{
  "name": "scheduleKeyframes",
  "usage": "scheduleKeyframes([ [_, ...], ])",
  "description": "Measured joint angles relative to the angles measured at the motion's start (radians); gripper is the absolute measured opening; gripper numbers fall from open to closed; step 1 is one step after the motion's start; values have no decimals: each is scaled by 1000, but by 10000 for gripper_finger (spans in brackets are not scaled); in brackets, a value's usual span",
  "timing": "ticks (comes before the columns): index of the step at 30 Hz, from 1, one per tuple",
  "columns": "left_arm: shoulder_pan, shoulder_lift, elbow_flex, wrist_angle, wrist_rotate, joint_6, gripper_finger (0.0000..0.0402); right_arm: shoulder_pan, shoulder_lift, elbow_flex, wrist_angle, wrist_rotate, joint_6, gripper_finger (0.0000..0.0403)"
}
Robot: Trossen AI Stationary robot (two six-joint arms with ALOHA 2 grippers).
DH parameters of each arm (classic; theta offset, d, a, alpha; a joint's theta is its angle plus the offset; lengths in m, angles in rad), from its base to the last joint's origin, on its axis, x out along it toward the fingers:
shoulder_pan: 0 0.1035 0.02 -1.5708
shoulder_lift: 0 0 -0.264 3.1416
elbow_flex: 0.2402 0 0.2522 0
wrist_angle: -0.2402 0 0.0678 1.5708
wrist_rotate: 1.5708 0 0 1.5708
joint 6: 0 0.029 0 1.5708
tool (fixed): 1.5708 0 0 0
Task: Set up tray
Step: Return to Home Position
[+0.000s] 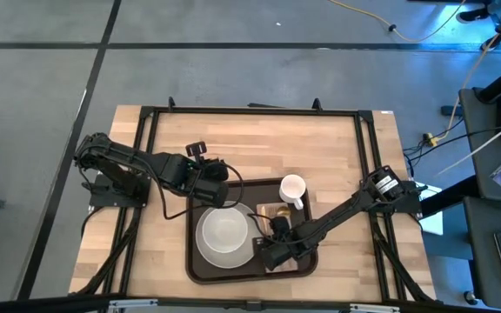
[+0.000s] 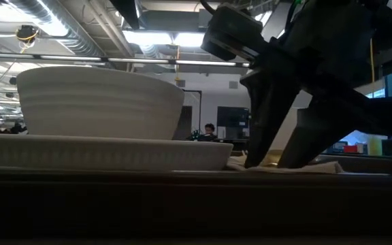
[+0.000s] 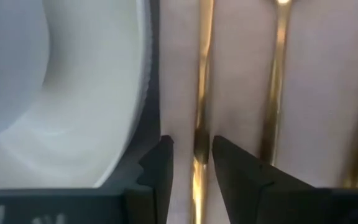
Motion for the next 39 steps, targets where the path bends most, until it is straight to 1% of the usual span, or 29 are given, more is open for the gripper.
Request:
scheduleKeyframes([
  [9,0,0,0,0,0,0,33,0,0,62,-122,-1,0,117],
  [14,0,0,0,0,0,0,33,0,0,131,-221,-1,-7,117],
  [17,0,0,0,0,0,9,33,0,0,183,-309,-1,-27,117],
  [24,0,0,0,-9,0,18,33,31,-5,352,-652,-62,-58,117],
  [27,0,0,0,-11,0,18,33,60,-5,398,-805,-83,-27,117],
  [31,0,-1,0,-21,-8,17,33,101,-24,481,-998,-84,11,117],
  [33,0,-10,0,-22,-7,11,33,121,-57,512,-1058,-74,19,115],
  [35,0,-28,0,-17,1,11,33,136,-102,522,-1060,-59,14,109],
  [37,0,-44,0,5,-2,15,33,150,-142,522,-1033,-13,-71,100],
  [39,0,-60,0,42,-12,15,33,159,-173,522,-999,59,-204,92],
])
